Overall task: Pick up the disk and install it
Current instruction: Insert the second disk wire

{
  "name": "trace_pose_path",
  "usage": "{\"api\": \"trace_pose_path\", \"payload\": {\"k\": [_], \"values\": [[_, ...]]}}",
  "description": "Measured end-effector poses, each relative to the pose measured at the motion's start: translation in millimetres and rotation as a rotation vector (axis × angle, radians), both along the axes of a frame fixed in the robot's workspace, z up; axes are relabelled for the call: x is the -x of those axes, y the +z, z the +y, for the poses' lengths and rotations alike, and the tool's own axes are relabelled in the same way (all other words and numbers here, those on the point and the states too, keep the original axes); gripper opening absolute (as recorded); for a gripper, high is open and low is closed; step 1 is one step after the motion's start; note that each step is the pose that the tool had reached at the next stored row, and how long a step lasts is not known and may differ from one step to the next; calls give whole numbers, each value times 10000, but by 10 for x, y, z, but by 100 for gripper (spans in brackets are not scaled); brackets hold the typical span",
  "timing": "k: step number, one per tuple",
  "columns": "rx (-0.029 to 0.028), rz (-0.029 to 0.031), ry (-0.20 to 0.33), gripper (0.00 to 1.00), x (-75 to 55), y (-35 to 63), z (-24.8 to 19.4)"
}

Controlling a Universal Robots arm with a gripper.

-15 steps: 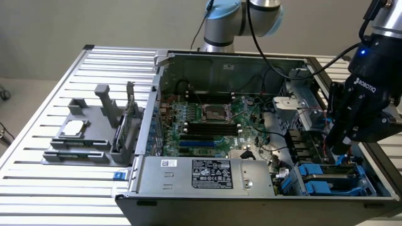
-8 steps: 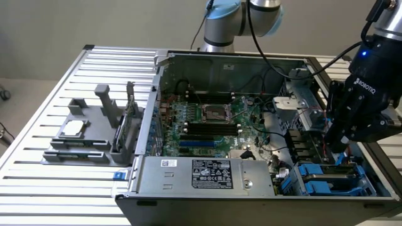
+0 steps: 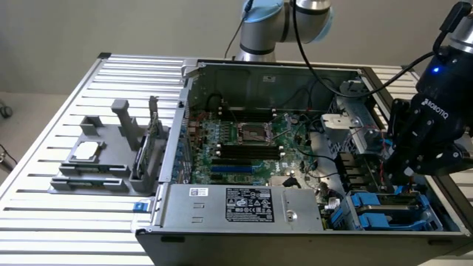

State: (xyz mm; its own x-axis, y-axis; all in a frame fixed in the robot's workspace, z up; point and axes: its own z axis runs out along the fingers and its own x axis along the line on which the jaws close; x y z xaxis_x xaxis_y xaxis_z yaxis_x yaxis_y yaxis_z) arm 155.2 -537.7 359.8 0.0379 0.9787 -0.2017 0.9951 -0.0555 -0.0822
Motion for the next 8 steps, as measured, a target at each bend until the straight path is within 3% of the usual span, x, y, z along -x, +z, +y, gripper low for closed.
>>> {"api": "trace_pose_path", "payload": {"k": [4, 6, 8], "values": [[-350, 0, 0, 31, 0, -7, -34], [-475, 0, 0, 28, 0, -8, -50], [-579, 0, 0, 16, 0, -11, -66]]}}
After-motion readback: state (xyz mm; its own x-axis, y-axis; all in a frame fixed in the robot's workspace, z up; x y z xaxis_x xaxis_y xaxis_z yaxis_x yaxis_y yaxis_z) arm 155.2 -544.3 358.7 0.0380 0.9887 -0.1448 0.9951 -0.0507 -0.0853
